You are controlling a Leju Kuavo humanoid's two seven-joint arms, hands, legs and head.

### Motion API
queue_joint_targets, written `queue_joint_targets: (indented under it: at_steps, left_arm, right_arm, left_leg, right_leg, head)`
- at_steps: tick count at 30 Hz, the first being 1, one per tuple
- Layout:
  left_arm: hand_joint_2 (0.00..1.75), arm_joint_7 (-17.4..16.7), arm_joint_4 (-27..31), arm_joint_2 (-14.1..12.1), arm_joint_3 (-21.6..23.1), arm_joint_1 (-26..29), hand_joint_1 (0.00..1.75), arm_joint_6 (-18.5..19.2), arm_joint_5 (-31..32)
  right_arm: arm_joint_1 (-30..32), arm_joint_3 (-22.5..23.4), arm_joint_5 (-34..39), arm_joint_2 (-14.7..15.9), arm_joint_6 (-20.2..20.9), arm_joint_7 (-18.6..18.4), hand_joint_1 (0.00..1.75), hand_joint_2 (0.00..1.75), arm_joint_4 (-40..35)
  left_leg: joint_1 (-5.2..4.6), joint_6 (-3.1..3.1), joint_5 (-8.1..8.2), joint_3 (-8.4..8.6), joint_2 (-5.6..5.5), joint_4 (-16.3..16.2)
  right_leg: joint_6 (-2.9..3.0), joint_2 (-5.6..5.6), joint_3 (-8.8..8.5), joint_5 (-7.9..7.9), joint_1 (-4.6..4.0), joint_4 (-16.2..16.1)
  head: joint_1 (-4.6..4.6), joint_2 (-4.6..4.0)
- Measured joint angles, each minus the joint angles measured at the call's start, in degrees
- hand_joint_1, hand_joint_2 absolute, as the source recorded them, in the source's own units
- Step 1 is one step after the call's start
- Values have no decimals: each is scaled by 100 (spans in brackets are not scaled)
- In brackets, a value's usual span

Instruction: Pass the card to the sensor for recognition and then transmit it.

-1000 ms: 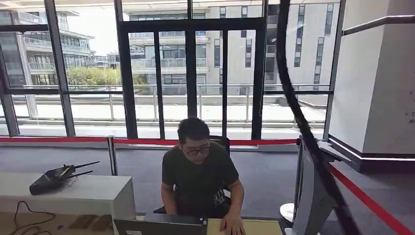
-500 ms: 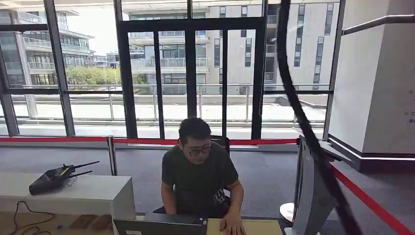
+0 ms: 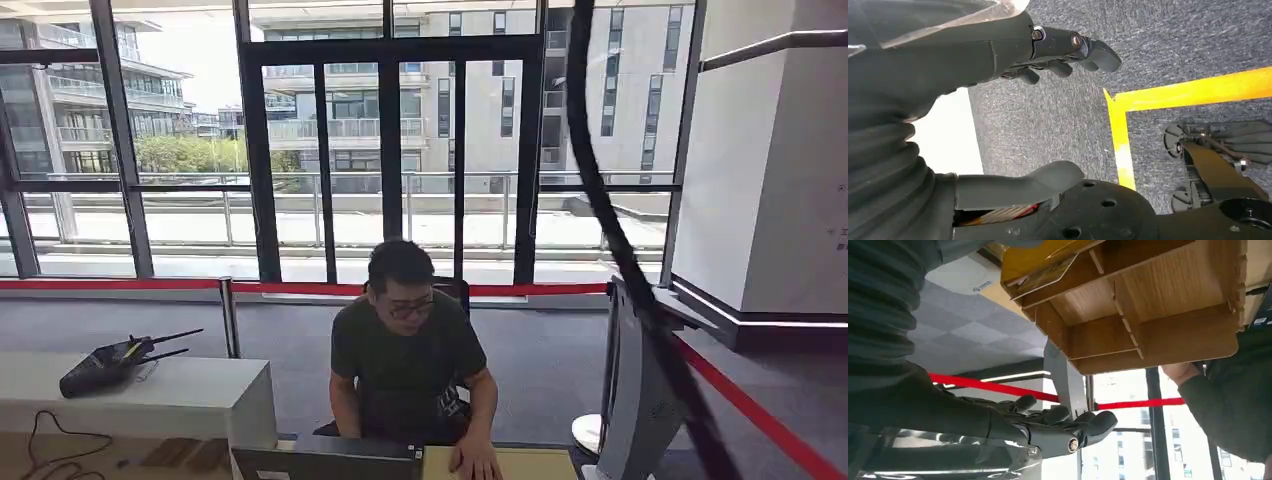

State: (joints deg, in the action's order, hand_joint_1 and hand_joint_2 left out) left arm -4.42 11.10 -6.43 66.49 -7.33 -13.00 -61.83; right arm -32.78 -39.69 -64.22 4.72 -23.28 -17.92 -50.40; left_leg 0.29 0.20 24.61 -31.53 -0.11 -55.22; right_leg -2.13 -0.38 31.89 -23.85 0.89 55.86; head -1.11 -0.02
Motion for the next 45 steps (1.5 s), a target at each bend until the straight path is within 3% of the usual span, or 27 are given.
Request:
queue_joint_targets:
  at_steps: [15, 23, 24, 34, 45]
  left_arm:
    - [175, -77, 0, 0, 0, 0, 0, -18, 4]
    - [175, -98, 0, -2, -2, 1, 0, -59, -15]
    - [0, -92, 0, -2, -2, 2, 0, -59, -15]
    - [0, -68, 0, -48, -2, 4, 0, 31, 83]
    - [0, -83, 0, -63, -2, 3, 0, 90, 133]
  right_arm:
    - [-92, 0, -181, -33, 59, -72, 0, 175, 394]
    - [-362, 17, -186, -15, -37, -129, 0, 175, 1007]
    - [-386, 20, -192, -11, -35, -140, 0, 175, 1067]
    - [-464, 61, -216, 87, -28, -313, 0, 175, 1521]
    - [-454, 55, -265, 48, 7, -149, 0, 175, 1652]
  left_leg:
    - [0, 0, 0, 1, 0, 0]
    - [-1, 0, 0, 2, 0, -1]
    - [-1, 0, 0, 2, 0, -1]
    - [-1, 0, 0, 2, 1, -1]
    - [0, 0, 0, 2, 1, -1]
  right_leg:
    - [0, 0, 0, 0, 0, 0]
    - [0, 0, 0, 1, 1, 0]
    - [0, 0, 0, 1, 1, 0]
    - [0, 1, 1, 1, 1, 0]
    - [0, 1, 0, 1, 0, 0]
  head:
    - [-4, 0]
    - [-2, 0]
    - [-2, 0]
    - [-2, 0]
    - [-2, 0]
